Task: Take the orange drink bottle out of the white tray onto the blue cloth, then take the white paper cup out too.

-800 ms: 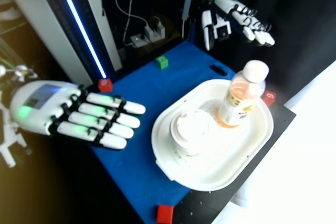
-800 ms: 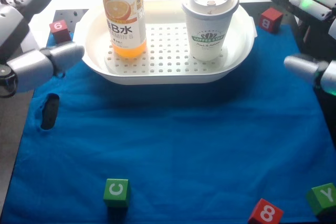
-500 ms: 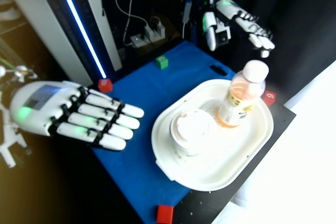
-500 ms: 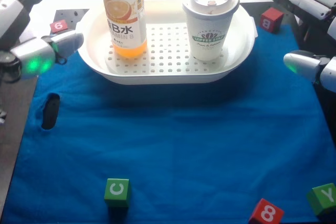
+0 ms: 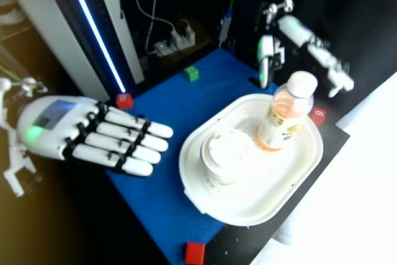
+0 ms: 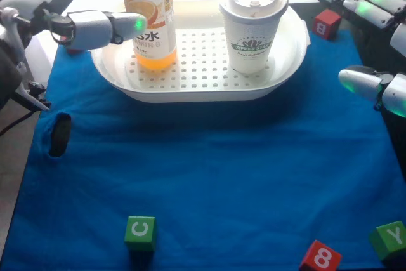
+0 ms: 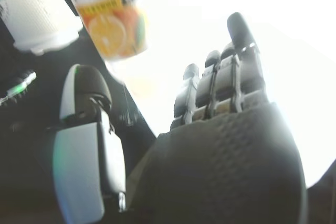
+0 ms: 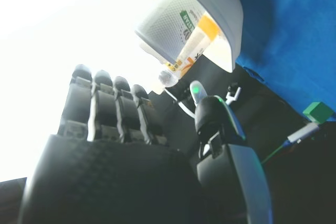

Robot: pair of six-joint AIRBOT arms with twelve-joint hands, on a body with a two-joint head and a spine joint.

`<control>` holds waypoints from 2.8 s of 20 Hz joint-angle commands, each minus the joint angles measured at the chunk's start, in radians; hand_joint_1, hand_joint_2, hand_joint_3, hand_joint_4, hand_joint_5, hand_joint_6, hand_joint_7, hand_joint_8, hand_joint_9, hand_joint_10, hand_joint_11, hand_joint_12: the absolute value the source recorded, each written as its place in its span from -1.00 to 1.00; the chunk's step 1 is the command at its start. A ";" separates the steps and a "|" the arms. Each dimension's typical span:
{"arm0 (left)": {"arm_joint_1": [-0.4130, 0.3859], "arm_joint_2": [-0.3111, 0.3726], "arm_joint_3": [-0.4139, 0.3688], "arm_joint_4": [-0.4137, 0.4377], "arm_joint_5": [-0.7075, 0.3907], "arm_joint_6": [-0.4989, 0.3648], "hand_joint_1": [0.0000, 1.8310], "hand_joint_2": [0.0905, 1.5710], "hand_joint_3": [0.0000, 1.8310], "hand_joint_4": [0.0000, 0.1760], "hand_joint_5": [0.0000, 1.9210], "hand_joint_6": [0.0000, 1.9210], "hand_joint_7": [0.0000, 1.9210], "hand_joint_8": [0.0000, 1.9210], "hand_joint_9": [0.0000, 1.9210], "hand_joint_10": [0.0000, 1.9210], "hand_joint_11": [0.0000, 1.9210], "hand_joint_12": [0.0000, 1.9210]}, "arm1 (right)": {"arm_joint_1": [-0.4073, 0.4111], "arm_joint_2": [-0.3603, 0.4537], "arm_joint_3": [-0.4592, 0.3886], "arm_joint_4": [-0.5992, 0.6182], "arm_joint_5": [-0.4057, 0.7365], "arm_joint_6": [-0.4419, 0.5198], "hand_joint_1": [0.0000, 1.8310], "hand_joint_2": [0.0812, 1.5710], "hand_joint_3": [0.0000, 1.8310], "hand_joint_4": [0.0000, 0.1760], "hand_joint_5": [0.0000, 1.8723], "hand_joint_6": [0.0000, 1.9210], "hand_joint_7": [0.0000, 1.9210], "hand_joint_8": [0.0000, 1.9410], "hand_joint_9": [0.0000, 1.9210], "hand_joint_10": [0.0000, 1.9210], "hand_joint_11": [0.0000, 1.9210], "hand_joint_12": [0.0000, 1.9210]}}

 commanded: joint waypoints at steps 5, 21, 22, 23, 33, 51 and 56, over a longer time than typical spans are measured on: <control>-0.056 -0.057 0.066 0.016 -0.026 -0.021 -0.33 0.06 -1.00 1.00 -1.00 -1.00 -1.00 -1.00 -1.00 -1.00 -1.00 -1.00 | 0.001 -0.001 -0.008 0.004 0.126 -0.001 -0.78 0.77 -1.00 -1.00 -1.00 -1.00 -1.00 -1.00 -1.00 -1.00 -1.00 -1.00; -0.091 -0.137 0.136 0.107 0.010 -0.138 0.23 0.58 -1.00 -0.97 -0.22 0.38 -0.30 0.64 -0.48 0.92 -0.45 1.00 | -0.015 -0.002 -0.015 0.005 0.126 0.000 -0.68 0.77 -1.00 -1.00 -1.00 -1.00 -1.00 -1.00 -1.00 -1.00 -1.00 -1.00; -0.091 -0.134 0.132 0.110 0.003 -0.139 0.23 0.58 -1.00 -0.92 -0.22 0.38 -0.29 0.64 -0.47 0.92 -0.44 1.00 | -0.015 -0.002 -0.015 0.006 0.126 0.000 -0.68 0.77 -1.00 -1.00 -1.00 -1.00 -1.00 -1.00 -1.00 -1.00 -1.00 -1.00; -0.090 -0.127 0.124 0.115 -0.011 -0.142 0.13 0.54 -1.00 -1.00 -0.20 0.41 -0.37 0.75 -0.42 0.96 -0.35 1.00 | -0.016 -0.002 -0.015 0.006 0.126 0.000 -0.67 0.77 -1.00 -1.00 -1.00 -1.00 -1.00 -1.00 -1.00 -1.00 -1.00 -1.00; -0.042 0.052 -0.099 0.241 -0.355 -0.174 0.01 0.54 -1.00 0.63 -0.22 0.44 -0.47 0.90 -0.39 1.00 -0.26 1.00 | -0.019 -0.003 -0.016 0.014 0.126 0.000 -0.69 0.77 -1.00 -1.00 -1.00 -1.00 -1.00 -1.00 -1.00 -1.00 -1.00 -1.00; 0.314 0.113 -0.307 0.198 -0.516 -0.298 0.05 0.47 -1.00 -1.00 -0.46 0.11 -0.33 0.30 -0.20 0.60 -0.19 0.93 | -0.020 -0.018 -0.006 0.032 0.126 0.000 -0.83 0.78 -1.00 -1.00 -1.00 -1.00 -1.00 -1.00 -1.00 -1.00 -1.00 -1.00; 0.348 0.104 -0.313 0.182 -0.507 -0.303 -0.31 0.32 -1.00 -0.21 -0.87 -0.87 -0.85 -0.97 -0.96 -0.75 -1.00 -0.10 | -0.020 -0.018 -0.002 0.032 0.126 0.000 -0.73 0.77 -1.00 -1.00 -1.00 -1.00 -1.00 -1.00 -1.00 -1.00 -1.00 -1.00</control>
